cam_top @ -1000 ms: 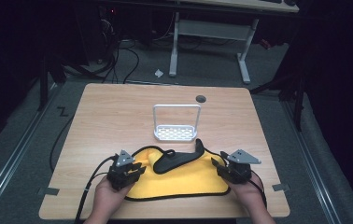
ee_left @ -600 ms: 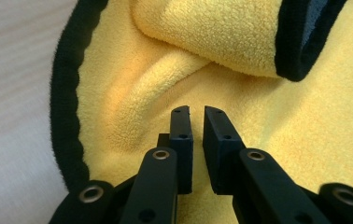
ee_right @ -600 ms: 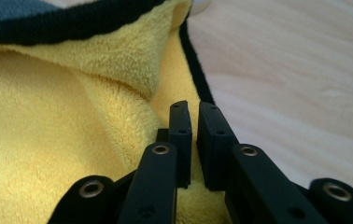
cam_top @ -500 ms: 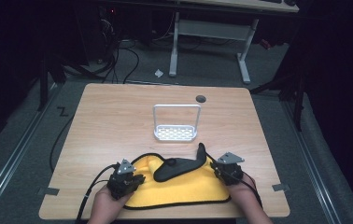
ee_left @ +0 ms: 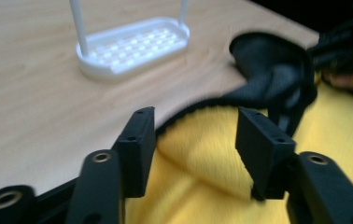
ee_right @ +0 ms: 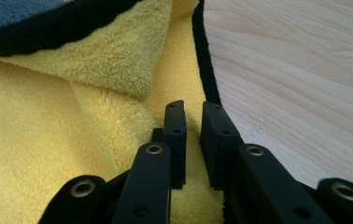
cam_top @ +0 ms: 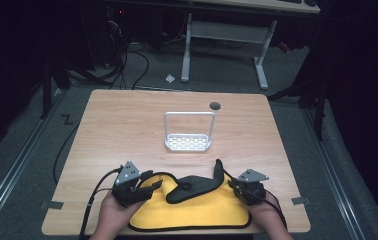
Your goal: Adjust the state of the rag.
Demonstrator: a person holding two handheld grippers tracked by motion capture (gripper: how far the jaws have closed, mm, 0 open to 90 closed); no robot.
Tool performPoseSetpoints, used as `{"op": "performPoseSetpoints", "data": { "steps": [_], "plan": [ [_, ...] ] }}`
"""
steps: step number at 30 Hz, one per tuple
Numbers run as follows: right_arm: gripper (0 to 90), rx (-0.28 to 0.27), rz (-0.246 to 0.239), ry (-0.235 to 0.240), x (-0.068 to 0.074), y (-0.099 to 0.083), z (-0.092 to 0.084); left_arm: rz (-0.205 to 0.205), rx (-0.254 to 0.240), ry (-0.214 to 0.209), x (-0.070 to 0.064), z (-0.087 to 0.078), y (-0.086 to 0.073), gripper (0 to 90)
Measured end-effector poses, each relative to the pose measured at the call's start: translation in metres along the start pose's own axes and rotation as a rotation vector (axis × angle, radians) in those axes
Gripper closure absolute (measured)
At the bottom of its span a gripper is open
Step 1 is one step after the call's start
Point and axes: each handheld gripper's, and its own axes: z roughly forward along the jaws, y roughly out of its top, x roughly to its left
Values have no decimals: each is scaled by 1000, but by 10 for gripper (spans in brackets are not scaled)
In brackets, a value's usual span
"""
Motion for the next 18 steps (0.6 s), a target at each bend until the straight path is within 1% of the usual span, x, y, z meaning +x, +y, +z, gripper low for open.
{"op": "performPoseSetpoints", "data": {
  "steps": [1,3,4,6,8,9,10,11,12,13,14,15,16,18],
  "plan": [
    [809,0,1,1,0,0,0,-3,0,-8,2,4,5,444],
    [809,1,-2,1,0,0,0,-17,34,-25,6,16,12,393],
    [808,2,-3,-1,0,0,0,-16,45,-31,7,22,14,364],
    [808,0,0,2,0,0,0,8,89,-25,9,34,18,359],
    [808,0,2,4,0,0,0,22,130,-49,11,43,17,378],
    [808,-1,2,5,-1,0,0,20,199,-91,13,50,13,415],
    [808,-1,2,5,-1,0,0,20,199,-91,13,50,13,450],
    [808,-2,2,6,-1,0,0,23,227,-94,12,52,11,450],
    [807,-2,2,6,-1,0,0,30,247,-90,11,54,8,504],
    [808,-2,1,6,-1,0,0,34,253,-94,10,54,6,662],
    [808,-1,2,7,-1,0,0,41,255,-90,10,53,5,744],
    [808,-1,2,7,-1,0,0,55,255,-79,9,52,4,744],
    [808,1,3,6,-1,0,0,55,243,-66,10,50,4,828],
    [808,1,1,2,0,0,0,18,195,-52,17,44,4,855]
  ]
}}
